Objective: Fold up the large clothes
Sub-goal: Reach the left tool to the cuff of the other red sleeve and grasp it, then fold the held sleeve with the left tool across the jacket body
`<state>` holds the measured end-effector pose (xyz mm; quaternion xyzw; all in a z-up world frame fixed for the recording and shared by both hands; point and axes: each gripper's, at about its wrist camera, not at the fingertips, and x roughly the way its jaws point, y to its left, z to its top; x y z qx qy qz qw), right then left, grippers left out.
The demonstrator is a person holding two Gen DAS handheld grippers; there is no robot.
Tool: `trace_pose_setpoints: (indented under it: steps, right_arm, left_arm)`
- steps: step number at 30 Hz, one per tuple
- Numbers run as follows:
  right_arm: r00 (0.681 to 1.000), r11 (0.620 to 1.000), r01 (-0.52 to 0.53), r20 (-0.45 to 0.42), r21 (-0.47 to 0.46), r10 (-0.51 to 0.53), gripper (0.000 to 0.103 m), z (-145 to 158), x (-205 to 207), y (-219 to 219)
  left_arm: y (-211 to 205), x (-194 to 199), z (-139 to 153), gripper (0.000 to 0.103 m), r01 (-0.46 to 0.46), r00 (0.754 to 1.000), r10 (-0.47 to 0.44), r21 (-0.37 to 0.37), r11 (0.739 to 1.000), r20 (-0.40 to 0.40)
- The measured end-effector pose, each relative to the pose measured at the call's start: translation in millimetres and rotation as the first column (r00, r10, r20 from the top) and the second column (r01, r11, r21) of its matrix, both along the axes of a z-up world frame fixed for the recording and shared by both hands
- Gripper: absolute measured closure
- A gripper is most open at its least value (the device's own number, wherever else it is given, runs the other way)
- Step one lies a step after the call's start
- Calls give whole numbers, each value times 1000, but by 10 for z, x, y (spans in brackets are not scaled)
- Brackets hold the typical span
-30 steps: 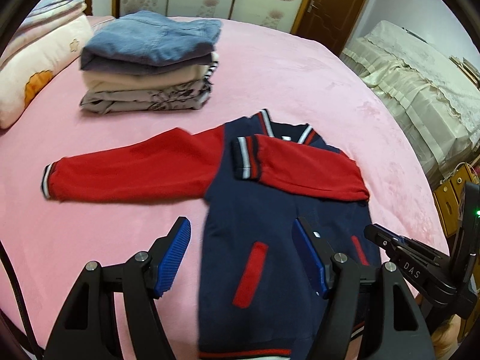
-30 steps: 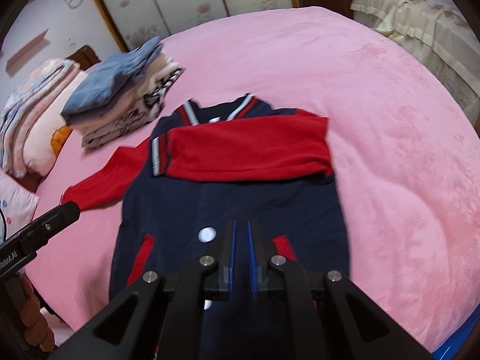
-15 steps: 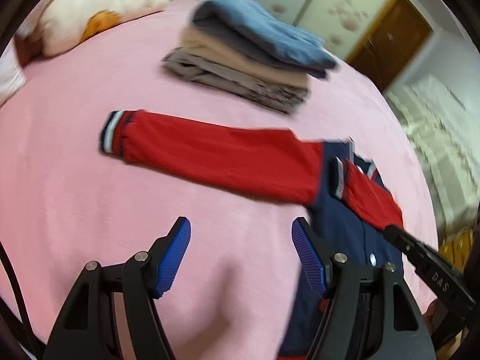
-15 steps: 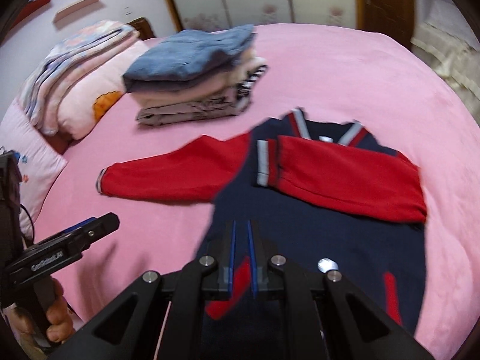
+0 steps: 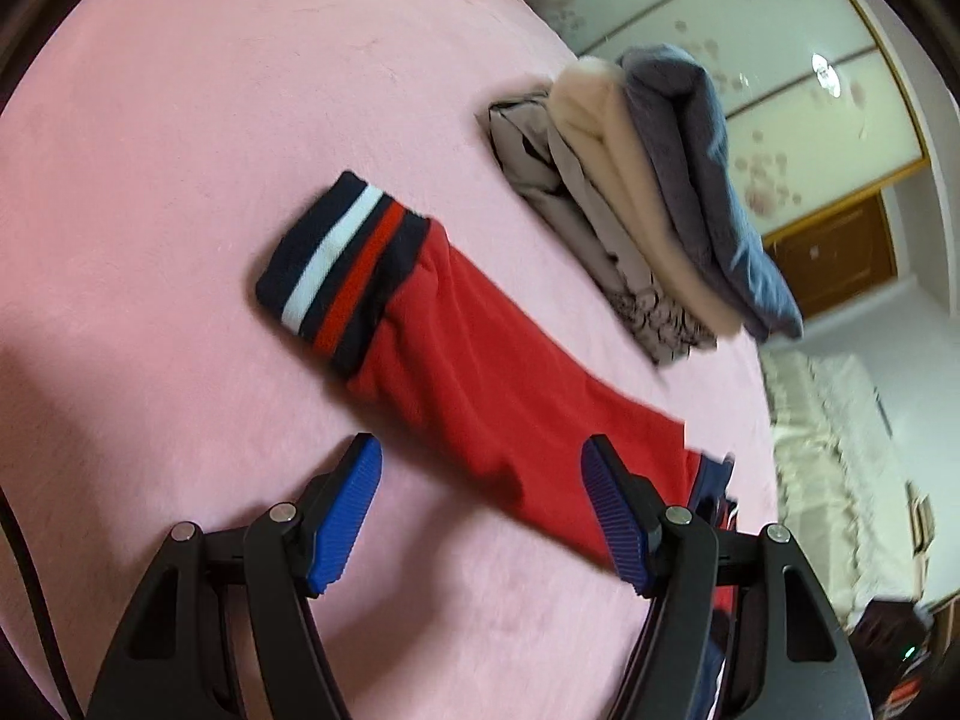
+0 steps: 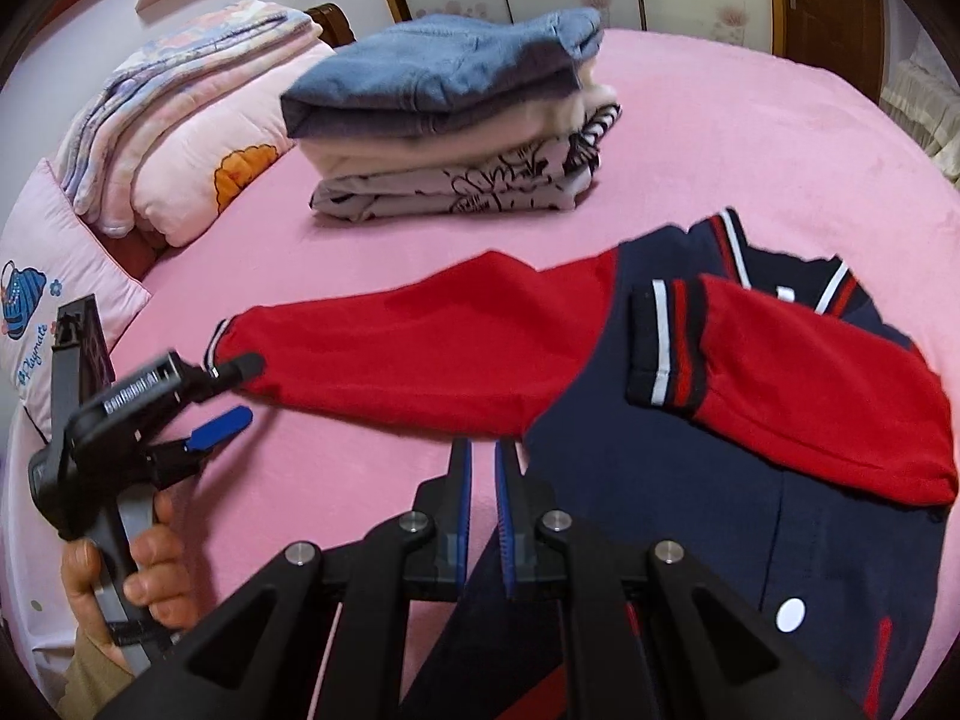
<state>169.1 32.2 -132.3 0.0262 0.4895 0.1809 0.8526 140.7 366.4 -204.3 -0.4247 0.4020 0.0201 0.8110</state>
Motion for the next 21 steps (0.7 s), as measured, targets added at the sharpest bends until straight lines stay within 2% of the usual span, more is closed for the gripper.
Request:
trace_pose_setpoints:
  steps: [2,5,6,7,8,10,11,14,18,21]
  right_arm:
    - [1000,1000,7,-15,5,-6,95,-60,22,-18]
    - [999,1000,17,-31,16,-16,95,-133,40,-63]
    - [999,1000,20,-33,18,-20,95,-149,37,-80]
    - [999,999,24,-35,20,-24,95,-163,31,-105]
    - [999,999,28,-37,26,-27,95,-172,23,-132]
    - [999,999,37,-41,38,-36,95,-196,-6,-199]
    - [998,998,44,-43,41,-43,95,-210,-23,-241]
    - [996,996,72,-64,55,-68,95,-256,-55,-386]
    - [991,989,123,-68,87,-117,95,-237,-95,-667]
    - [985,980,170,-51,107,-165,95,-177,-132,-912]
  left_arm:
    - [31,50,-34,39,-30,1000,30,-9,999,5]
    - [66,119,-71,71,-81,997,81,-15,997,-12]
    - [93,124,-95,88,-103,995,102,-24,994,-21]
    - [115,132,-136,92,-121,992,120,-46,992,-33]
    - [129,127,-167,94,-142,990,139,-69,988,-38]
    - [141,101,-158,97,-166,986,164,-66,984,-38]
    - [111,101,-127,97,-169,985,167,-44,985,-42]
    - [-109,154,133,99,-145,988,149,99,984,-28]
    - [-604,252,673,99,-35,997,18,254,966,69]
    - [-1113,354,1039,99,64,984,-117,347,936,135]
